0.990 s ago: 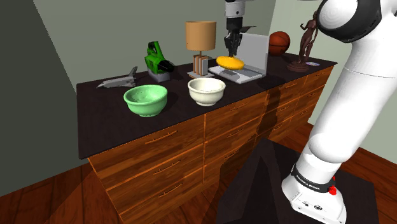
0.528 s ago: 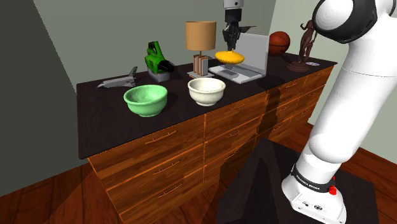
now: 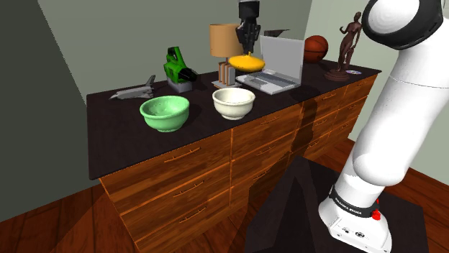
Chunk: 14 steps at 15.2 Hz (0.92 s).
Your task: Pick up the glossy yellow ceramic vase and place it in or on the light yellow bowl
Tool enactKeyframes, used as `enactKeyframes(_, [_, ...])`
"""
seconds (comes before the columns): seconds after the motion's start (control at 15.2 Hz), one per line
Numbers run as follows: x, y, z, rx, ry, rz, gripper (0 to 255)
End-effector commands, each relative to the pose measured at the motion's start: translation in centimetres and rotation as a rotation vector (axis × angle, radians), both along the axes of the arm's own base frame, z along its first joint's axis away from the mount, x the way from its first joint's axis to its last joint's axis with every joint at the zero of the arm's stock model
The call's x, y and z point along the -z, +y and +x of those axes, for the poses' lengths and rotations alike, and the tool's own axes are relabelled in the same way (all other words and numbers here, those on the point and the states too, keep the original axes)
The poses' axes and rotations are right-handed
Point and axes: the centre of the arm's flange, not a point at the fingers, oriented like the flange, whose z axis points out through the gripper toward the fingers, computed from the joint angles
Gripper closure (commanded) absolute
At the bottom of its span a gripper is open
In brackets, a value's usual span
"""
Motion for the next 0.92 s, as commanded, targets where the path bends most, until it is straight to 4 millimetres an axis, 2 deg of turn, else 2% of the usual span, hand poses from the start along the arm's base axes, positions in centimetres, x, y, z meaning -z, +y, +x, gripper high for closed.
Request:
enactKeyframes(0.0, [-0.7, 2.6, 0.3, 0.001, 0.0, 0.0, 255])
enactKeyframes(0.26, [-1.8, 7.4, 1.0, 0.001, 0.0, 0.0, 255])
enactKeyframes(0.86, [2.9, 7.4, 1.0, 0.001, 0.0, 0.0, 255])
